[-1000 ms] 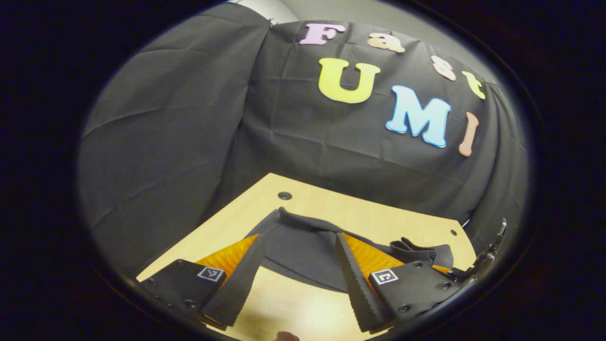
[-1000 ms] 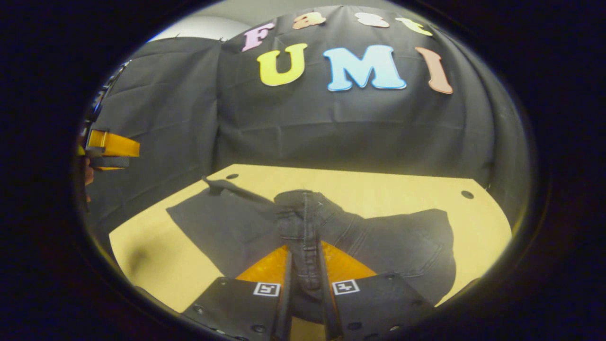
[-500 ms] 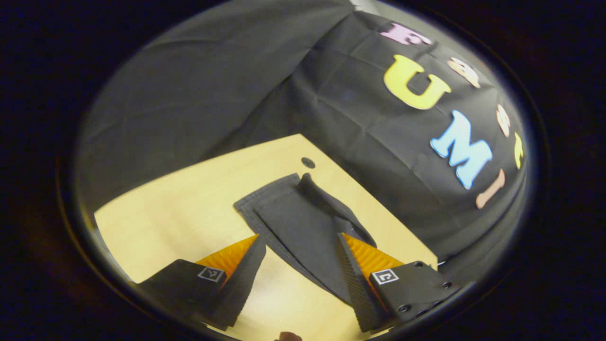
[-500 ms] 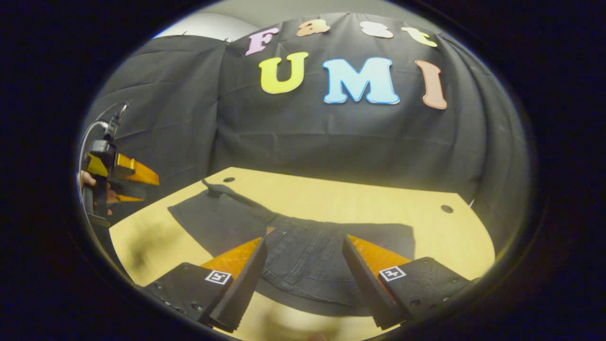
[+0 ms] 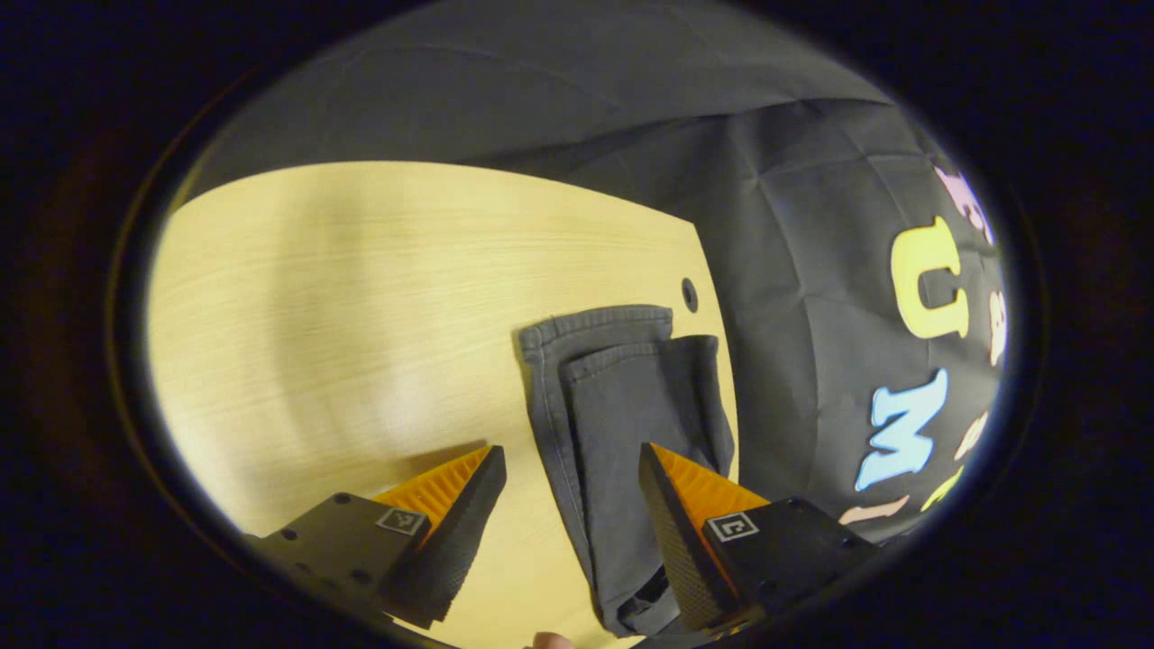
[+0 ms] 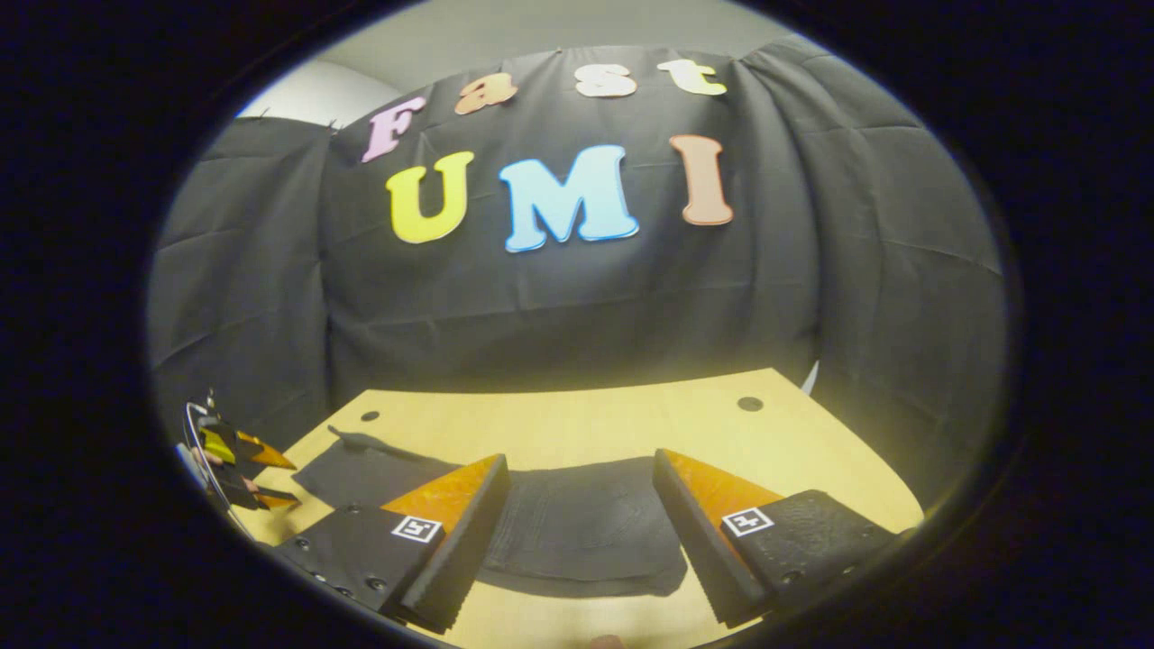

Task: Grasp the waist and the cuffs of the jeans and fold them to make the two legs overlap; first hold the waist and fold one-third of the jeans toward the cuffs, then hold the cuffs and fold the remaining one-third in the same direction to finish folding.

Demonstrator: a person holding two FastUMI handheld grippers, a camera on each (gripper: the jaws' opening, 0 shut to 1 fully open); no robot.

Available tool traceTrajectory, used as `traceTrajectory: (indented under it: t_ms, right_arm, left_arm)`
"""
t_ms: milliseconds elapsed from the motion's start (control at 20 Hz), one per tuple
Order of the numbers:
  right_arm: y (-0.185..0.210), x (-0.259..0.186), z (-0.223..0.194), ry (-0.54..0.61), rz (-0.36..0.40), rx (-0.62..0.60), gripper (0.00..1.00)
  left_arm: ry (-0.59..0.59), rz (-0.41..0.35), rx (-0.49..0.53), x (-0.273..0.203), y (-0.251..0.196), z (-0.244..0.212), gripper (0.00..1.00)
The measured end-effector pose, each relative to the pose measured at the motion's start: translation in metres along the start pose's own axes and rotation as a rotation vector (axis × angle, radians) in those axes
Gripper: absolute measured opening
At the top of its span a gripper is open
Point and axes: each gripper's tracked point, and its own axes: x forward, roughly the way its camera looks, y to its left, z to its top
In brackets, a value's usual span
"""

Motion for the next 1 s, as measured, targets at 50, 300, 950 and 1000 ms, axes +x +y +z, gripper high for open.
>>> traceTrajectory:
  t_ms: [50, 300, 950, 1000]
  right_arm:
    - [-0.007, -0.001, 0.003, -0.009, -0.027, 0.011, 0.96]
    - [-0.034, -0.008, 0.008, 0.006, -0.129, 0.031, 0.95]
    - [-0.046, -0.012, 0.006, 0.060, -0.193, 0.054, 0.96]
    - [-0.047, -0.012, 0.006, 0.058, -0.198, 0.054, 0.96]
  left_arm:
    - [0.005, -0.010, -0.018, 0.008, -0.002, 0.001, 0.97]
    - [0.018, -0.049, -0.049, 0.026, -0.020, 0.010, 1.00]
    - [0.024, -0.026, 0.034, 0.095, -0.029, -0.003, 0.31]
    - [0.029, -0.047, 0.017, 0.096, -0.033, -0.004, 0.24]
